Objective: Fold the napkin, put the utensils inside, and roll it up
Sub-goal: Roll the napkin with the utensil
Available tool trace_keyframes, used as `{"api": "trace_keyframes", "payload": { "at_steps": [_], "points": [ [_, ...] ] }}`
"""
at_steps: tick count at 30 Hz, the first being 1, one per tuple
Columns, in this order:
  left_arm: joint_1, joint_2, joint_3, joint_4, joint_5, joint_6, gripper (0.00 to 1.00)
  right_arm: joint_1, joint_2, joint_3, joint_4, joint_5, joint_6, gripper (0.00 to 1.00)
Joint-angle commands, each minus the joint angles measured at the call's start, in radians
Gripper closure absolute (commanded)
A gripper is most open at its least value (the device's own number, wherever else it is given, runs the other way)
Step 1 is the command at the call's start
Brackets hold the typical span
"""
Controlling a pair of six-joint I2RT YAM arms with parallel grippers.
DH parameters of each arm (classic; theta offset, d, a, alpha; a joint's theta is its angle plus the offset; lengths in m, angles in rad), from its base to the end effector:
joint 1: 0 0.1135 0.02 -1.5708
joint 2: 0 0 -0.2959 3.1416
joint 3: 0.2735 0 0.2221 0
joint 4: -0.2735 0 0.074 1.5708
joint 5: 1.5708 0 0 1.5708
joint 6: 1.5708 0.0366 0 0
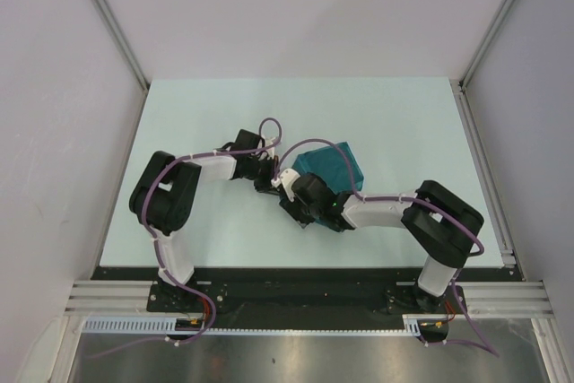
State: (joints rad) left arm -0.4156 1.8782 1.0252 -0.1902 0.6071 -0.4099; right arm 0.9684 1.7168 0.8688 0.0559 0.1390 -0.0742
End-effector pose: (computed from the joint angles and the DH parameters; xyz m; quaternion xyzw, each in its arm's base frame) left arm 0.3097 -0.1595 0.1840 0.0806 0.9210 -0.3642 0.1122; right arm 0.1894 0.2665 0.2071 -0.4368 0.8135 0.1058 0.3692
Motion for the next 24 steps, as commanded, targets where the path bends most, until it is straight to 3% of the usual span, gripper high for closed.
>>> {"api": "trace_keyframes", "payload": {
  "at_steps": [1, 7, 8, 10, 11, 14, 20, 24],
  "points": [
    [0.006, 0.01, 0.032, -0.031, 0.028, 0.014, 1.0, -0.039, 0.044, 0.045, -0.05, -0.067, 0.002, 0.49],
    [0.008, -0.008, 0.029, -0.003, 0.042, 0.008, 0.96, -0.089, 0.095, 0.104, -0.214, -0.298, 0.017, 0.69],
    [0.011, -0.017, 0.026, 0.011, 0.04, 0.002, 0.84, -0.097, 0.104, 0.111, -0.232, -0.334, 0.02, 0.72],
    [0.015, -0.048, 0.021, 0.026, 0.034, -0.003, 0.7, -0.118, 0.133, 0.133, -0.28, -0.45, 0.034, 0.8],
    [0.026, -0.059, 0.021, 0.031, 0.03, -0.004, 0.55, -0.126, 0.139, 0.139, -0.292, -0.487, 0.039, 0.83],
    [0.047, -0.128, 0.006, 0.029, -0.027, 0.005, 0.4, -0.151, 0.153, 0.159, -0.327, -0.625, 0.068, 0.9],
    [0.06, -0.267, -0.128, 0.086, -0.18, 0.014, 0.33, -0.215, 0.156, 0.209, -0.357, -0.857, 0.165, 0.98],
    [0.057, -0.387, -0.302, 0.217, -0.181, 0.003, 0.33, -0.257, 0.187, 0.252, -0.379, -0.976, 0.214, 1.0]
  ]
}}
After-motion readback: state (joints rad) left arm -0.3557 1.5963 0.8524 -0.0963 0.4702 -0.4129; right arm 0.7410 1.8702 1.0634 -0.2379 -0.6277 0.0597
